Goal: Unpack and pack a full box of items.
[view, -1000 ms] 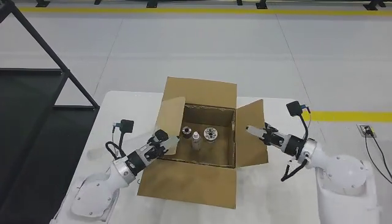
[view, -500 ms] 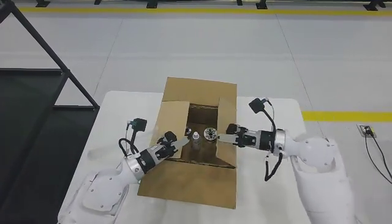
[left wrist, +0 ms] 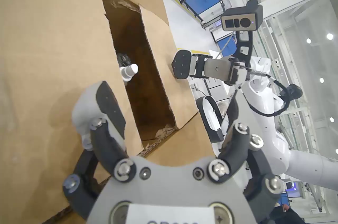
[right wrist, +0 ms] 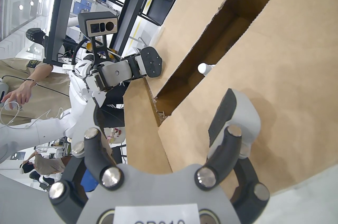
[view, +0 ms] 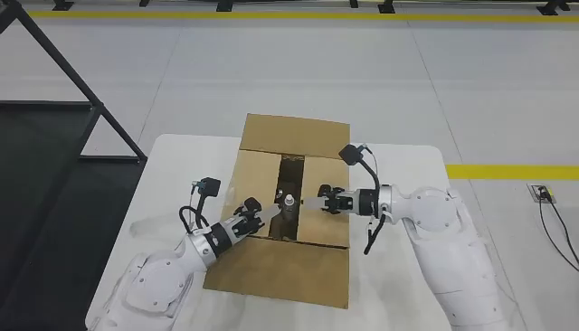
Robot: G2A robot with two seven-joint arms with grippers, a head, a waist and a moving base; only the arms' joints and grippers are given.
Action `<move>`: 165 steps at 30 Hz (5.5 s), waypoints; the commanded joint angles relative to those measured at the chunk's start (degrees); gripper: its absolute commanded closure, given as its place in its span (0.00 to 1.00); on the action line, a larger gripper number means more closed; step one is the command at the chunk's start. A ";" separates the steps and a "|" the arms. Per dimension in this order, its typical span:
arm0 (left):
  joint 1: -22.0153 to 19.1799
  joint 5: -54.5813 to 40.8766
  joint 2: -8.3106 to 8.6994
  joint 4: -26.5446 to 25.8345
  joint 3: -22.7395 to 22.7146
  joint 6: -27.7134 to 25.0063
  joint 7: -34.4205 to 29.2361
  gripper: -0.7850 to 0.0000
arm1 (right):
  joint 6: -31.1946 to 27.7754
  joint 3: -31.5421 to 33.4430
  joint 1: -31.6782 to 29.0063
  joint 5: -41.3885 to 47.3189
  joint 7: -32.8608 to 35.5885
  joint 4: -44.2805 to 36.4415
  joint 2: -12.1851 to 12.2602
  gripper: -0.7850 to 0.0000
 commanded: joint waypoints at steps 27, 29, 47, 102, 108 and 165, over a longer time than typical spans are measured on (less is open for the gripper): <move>-1.01 0.38 -0.30 2.48 1.82 0.98 1.95 0.00 | 0.30 -6.18 0.44 -5.68 -3.61 -1.88 2.04 0.00; -0.98 0.40 -0.31 2.48 1.86 0.97 2.05 0.00 | 0.71 -6.55 0.59 -5.97 -3.79 -1.84 2.16 0.00; 1.39 -2.94 -0.18 -1.31 -0.63 -3.26 5.63 0.00 | -1.15 -5.34 -1.58 -2.17 -7.30 -6.03 3.69 0.00; 15.14 -27.47 6.90 4.38 -23.08 -8.07 -41.82 0.00 | -4.88 -11.47 27.20 3.55 -39.69 49.06 -1.51 0.00; 14.32 -28.33 7.07 3.99 -20.47 -8.24 -41.87 0.00 | -9.36 -11.91 29.50 6.67 -34.51 54.35 -2.61 0.00; 4.88 -6.76 4.91 -3.30 -5.42 -6.26 3.63 0.00 | -16.89 -1.31 8.32 10.29 -11.66 10.15 7.30 0.00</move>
